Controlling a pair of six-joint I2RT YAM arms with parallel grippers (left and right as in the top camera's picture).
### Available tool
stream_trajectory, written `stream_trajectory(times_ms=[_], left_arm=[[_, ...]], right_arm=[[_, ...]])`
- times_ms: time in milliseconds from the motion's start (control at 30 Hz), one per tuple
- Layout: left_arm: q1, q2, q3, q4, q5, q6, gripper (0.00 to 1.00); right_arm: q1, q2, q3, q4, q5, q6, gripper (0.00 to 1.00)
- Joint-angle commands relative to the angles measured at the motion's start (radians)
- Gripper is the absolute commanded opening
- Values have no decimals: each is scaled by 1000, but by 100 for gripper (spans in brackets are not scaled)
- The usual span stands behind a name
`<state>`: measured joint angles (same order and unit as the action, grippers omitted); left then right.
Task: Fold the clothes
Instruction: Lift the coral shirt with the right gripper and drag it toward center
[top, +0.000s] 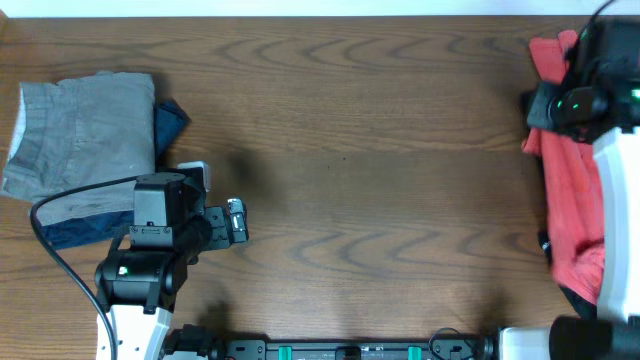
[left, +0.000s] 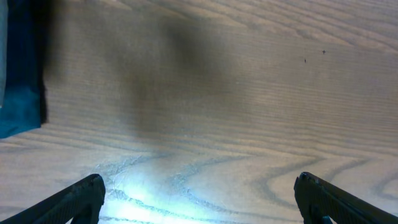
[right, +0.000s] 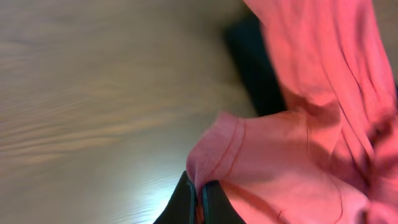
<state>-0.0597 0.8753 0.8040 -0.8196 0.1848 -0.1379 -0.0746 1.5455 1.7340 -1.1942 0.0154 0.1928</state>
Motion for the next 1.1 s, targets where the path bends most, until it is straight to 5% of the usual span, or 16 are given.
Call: stream_trajectory(times_ms=[0,267,600,733,900,967,1067], left_arm=[[4,-1,18,-2,6,-9,98],[4,-1,18,-2,6,-9,98],[4,-1,18,-2,6,-10,98],[4,-1,18,-2,7,-10,98],[4,-1,18,-2,7,-10,98],[4,-1,18,-2,7,-10,98],[4,-1,18,0,11,-10,98]], right_arm=[[89,-4,53,-30,-240,-115,1],[338,13,-59,14,-371,-173,1],[666,15,-302,594,-434,-82,1],[748,31,-352,671,-254,-50,2],[757,43,-357,608,-55,-35,59],[737,37,-357,584,21,6,99],[685,15,-357,541,113,113,99]])
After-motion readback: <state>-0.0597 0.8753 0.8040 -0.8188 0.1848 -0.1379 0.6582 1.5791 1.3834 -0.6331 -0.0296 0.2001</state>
